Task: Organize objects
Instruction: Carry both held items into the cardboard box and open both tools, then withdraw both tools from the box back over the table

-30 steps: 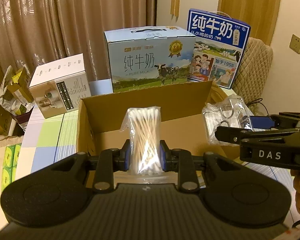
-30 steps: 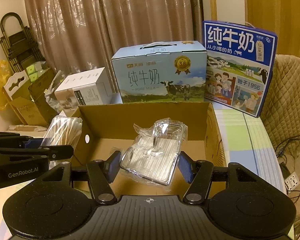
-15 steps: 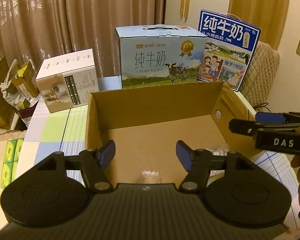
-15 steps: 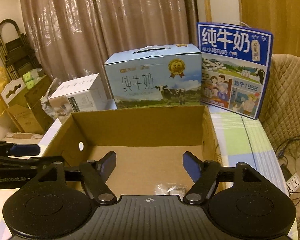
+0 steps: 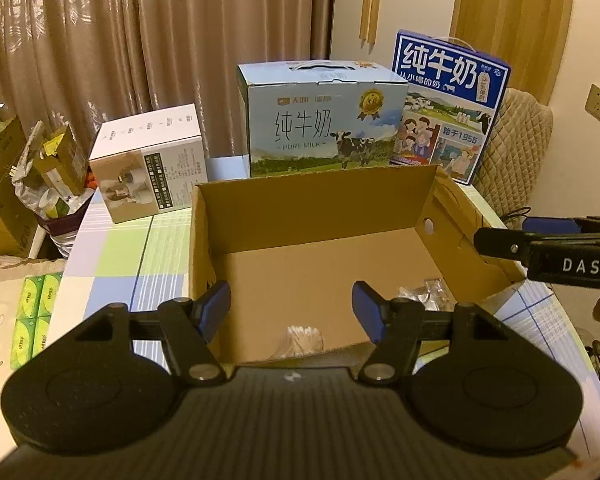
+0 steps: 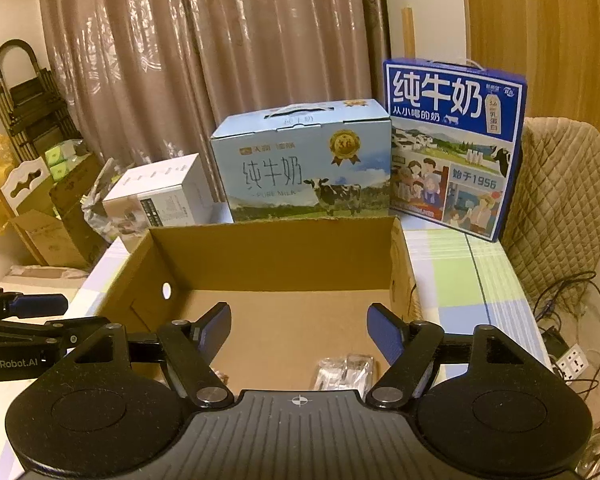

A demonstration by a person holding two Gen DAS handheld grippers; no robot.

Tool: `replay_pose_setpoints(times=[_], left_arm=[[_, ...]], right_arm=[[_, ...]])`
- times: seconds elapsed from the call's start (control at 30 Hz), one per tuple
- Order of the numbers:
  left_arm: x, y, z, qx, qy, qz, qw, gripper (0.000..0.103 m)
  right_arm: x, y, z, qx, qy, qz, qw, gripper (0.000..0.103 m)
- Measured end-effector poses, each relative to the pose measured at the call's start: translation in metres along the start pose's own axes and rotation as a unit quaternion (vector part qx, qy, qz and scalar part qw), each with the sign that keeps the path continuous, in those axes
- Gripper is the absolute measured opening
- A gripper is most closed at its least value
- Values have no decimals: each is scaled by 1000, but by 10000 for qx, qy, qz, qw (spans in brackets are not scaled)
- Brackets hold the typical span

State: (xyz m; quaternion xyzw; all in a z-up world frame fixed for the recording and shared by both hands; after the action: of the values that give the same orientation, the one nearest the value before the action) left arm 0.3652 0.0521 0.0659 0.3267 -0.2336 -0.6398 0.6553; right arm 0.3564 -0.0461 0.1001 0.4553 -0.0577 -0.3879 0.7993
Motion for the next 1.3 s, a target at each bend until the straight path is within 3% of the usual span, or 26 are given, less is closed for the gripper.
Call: replay_pose_setpoints(times=[0.23,0.57,1.07,1.3], left_arm=[[-5,-15,35,65,5,100,9999,63],[-11,-51,101,231,33,309,9992,79],[-10,-134,170,197,65,483,9986,102],[0,-179,181,55,107,473,9988,102]], right_arm=[[-16,-6,32,51,-24,-18,10000,72],[-40,-39,92,155,12,-63,9999,73],[-55,-132,174,231,-66,-341,9991,75],[-51,-201,193,-56,-214,-155,9996,76]])
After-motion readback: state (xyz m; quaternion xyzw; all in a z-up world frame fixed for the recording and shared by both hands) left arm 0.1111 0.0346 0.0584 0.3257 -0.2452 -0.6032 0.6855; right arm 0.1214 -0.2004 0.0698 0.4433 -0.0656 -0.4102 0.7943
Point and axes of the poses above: each gripper's, at about its wrist camera, not at the fingertips, and z roughly against the way its jaws point, x to its right, y to its top, the point moved 2 cm from there along -z, roughly the way its jaws point, and after that the axes turned 11 degrees about y, right-handed, at the moved point
